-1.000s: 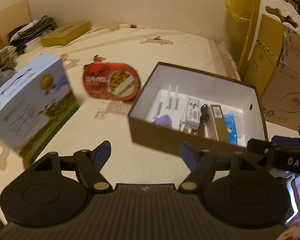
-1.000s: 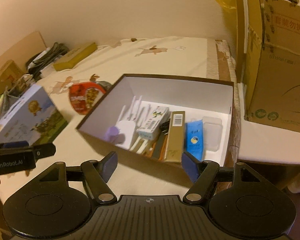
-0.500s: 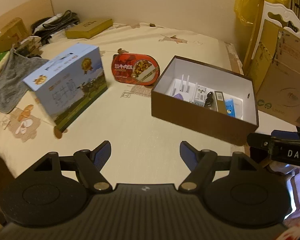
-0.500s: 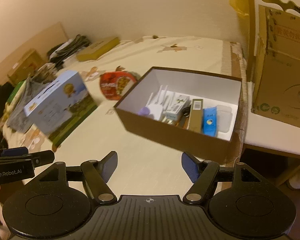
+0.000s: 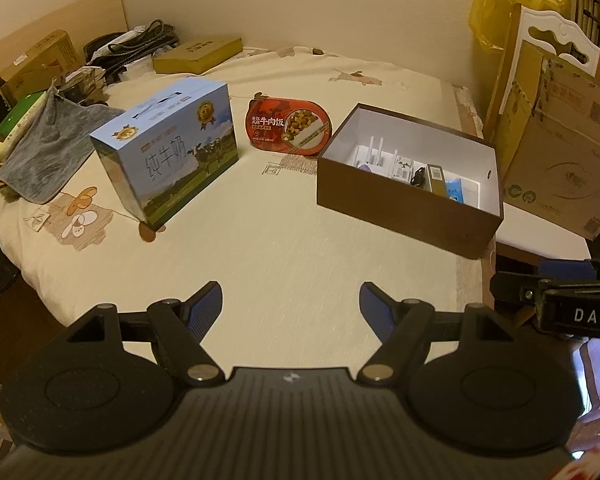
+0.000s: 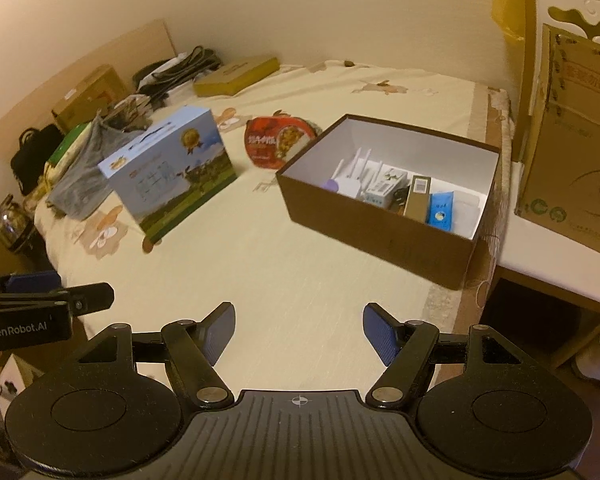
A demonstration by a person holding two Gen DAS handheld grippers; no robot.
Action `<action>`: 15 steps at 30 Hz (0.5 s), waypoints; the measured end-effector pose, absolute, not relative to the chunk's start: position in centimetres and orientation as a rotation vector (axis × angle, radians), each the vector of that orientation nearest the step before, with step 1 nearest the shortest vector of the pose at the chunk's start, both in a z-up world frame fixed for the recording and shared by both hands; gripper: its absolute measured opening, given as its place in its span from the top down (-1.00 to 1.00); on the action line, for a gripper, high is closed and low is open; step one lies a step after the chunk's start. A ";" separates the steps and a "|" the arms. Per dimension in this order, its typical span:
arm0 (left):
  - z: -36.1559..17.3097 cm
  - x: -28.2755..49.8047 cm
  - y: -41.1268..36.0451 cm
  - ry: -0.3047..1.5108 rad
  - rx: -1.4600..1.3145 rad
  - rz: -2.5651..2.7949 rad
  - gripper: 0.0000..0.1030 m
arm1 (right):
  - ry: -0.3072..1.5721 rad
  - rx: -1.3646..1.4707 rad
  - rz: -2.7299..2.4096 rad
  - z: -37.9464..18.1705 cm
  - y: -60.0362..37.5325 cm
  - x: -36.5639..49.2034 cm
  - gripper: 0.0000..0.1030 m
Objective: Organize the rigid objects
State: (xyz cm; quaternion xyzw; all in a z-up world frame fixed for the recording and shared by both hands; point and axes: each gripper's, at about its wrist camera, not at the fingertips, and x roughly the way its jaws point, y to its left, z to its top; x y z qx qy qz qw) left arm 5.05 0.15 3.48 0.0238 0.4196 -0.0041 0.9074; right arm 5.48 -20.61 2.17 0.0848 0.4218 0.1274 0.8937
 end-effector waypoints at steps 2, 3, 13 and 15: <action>3.4 4.3 0.4 0.871 0.049 -0.005 -0.41 | 0.879 0.168 0.270 2.2 -20.3 5.2 -0.32; 3.3 4.0 0.4 0.873 0.049 -0.003 -0.41 | 0.880 0.164 0.276 2.2 -20.1 5.0 -0.32; 2.4 1.6 1.4 0.905 0.045 0.023 -0.40 | 0.924 0.110 0.319 1.3 -18.2 3.7 -0.32; 2.3 1.3 1.5 0.908 0.046 0.025 -0.40 | 0.934 0.103 0.322 1.0 -18.1 3.5 -0.32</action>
